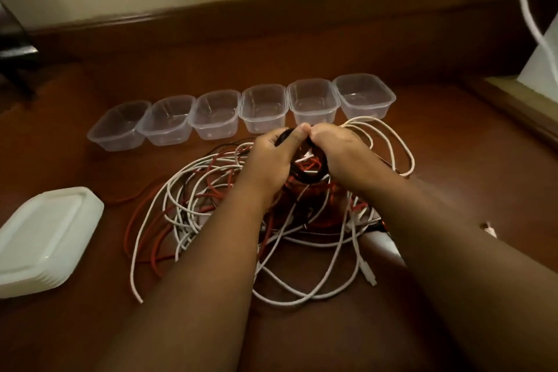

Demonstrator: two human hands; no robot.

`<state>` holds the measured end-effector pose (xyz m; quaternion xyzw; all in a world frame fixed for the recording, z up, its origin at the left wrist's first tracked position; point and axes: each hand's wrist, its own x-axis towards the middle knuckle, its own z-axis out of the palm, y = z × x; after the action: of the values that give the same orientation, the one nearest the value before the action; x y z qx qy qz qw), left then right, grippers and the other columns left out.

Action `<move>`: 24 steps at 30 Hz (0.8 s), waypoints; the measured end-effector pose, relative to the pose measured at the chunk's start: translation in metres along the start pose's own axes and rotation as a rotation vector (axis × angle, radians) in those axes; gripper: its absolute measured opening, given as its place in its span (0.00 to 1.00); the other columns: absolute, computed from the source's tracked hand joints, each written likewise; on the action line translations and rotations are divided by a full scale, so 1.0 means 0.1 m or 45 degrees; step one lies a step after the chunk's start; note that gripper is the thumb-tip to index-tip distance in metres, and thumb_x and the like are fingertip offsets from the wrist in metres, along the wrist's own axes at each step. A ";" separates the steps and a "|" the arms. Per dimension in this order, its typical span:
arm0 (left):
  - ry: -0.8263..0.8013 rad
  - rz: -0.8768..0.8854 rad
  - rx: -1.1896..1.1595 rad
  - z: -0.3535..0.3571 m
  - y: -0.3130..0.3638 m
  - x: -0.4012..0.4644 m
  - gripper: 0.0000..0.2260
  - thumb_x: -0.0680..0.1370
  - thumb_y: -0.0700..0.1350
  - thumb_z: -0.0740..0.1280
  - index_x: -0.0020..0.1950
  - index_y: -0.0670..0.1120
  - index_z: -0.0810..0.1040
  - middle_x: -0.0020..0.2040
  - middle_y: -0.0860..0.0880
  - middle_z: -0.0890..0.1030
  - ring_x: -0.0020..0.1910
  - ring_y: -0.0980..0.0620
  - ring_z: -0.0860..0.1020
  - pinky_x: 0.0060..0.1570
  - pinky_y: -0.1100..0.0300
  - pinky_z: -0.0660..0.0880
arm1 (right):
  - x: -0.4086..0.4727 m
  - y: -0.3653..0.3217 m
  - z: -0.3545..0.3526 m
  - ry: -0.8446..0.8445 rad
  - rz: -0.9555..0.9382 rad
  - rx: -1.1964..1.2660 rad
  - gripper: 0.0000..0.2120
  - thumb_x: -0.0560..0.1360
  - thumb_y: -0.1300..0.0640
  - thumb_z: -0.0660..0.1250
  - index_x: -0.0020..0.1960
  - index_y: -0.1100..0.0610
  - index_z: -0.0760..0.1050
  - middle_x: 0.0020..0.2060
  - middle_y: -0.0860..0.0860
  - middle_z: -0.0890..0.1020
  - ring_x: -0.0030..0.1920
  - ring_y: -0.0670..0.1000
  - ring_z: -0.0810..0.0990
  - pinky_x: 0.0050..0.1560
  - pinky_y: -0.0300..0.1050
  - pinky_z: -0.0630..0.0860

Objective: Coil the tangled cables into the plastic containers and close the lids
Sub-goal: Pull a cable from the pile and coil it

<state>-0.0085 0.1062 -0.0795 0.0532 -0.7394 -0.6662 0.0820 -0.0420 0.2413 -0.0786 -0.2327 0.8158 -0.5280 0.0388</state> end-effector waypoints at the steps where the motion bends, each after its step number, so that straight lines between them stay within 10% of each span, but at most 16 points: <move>1: 0.017 -0.005 0.008 -0.01 -0.02 0.04 0.09 0.81 0.50 0.66 0.48 0.48 0.84 0.44 0.50 0.86 0.46 0.52 0.85 0.51 0.54 0.79 | 0.03 0.02 0.03 -0.025 -0.080 -0.113 0.18 0.83 0.53 0.51 0.56 0.62 0.77 0.47 0.55 0.79 0.48 0.51 0.77 0.53 0.47 0.72; 10: -0.076 -0.039 -0.004 0.04 -0.08 0.17 0.12 0.80 0.55 0.66 0.50 0.49 0.85 0.49 0.50 0.86 0.53 0.52 0.83 0.63 0.48 0.76 | 0.14 0.20 -0.04 -0.046 -0.186 -0.179 0.16 0.84 0.49 0.53 0.53 0.57 0.76 0.44 0.52 0.80 0.45 0.50 0.78 0.49 0.51 0.74; 15: -0.180 -0.034 -0.256 0.00 -0.04 0.10 0.16 0.80 0.55 0.63 0.39 0.49 0.82 0.37 0.50 0.83 0.41 0.52 0.82 0.46 0.55 0.81 | 0.08 0.16 0.00 0.063 -0.137 0.065 0.16 0.85 0.51 0.53 0.44 0.52 0.73 0.36 0.50 0.77 0.37 0.50 0.77 0.39 0.50 0.73; 18: -0.106 -0.065 -0.474 0.00 -0.07 0.11 0.15 0.83 0.48 0.59 0.43 0.45 0.81 0.33 0.51 0.79 0.28 0.57 0.74 0.29 0.65 0.67 | 0.06 0.17 -0.03 0.186 -0.148 0.162 0.16 0.84 0.49 0.53 0.40 0.48 0.71 0.32 0.45 0.75 0.34 0.47 0.75 0.38 0.49 0.71; 24: -0.060 0.073 -0.379 0.02 -0.10 0.13 0.10 0.82 0.38 0.60 0.52 0.45 0.81 0.42 0.48 0.81 0.39 0.53 0.78 0.41 0.58 0.75 | 0.00 0.13 -0.05 0.280 -0.089 0.387 0.15 0.83 0.47 0.53 0.41 0.48 0.72 0.31 0.43 0.72 0.36 0.48 0.71 0.42 0.57 0.74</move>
<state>-0.0215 0.1049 -0.0894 0.0035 -0.6355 -0.7668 0.0905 -0.0480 0.2501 -0.0877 -0.1932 0.7174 -0.6684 -0.0341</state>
